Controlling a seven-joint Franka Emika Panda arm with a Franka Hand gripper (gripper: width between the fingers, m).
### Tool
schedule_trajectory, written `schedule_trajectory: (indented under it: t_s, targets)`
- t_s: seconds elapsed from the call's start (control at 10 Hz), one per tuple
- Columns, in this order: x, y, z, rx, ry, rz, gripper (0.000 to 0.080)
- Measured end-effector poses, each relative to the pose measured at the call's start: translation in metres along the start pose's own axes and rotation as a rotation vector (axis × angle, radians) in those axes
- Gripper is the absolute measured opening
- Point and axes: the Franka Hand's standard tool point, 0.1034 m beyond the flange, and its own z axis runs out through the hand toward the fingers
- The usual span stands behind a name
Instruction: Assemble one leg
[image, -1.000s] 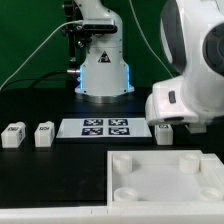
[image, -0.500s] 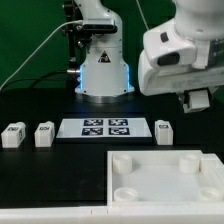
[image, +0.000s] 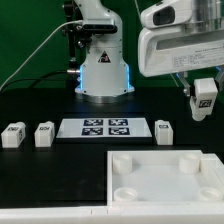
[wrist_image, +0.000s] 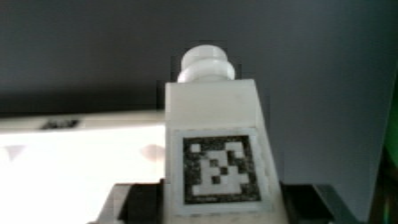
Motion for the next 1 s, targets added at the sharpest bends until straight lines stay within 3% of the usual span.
schedule_trajectory:
  t_s: [0.1, 0.3, 0.5, 0.7, 1.0]
  targets:
    - [0.007, 0.005, -0.003, 0.000, 0.075, -0.047, 0.0293]
    - [0.056, 0.030, -0.027, -0.012, 0.275, -0.080, 0.0293]
    - [0.088, 0.031, -0.038, -0.012, 0.492, -0.087, 0.0293]
    - [0.088, 0.018, -0.031, 0.001, 0.514, -0.076, 0.0293]
    - [0.089, 0.023, -0.031, -0.005, 0.514, -0.074, 0.0294]
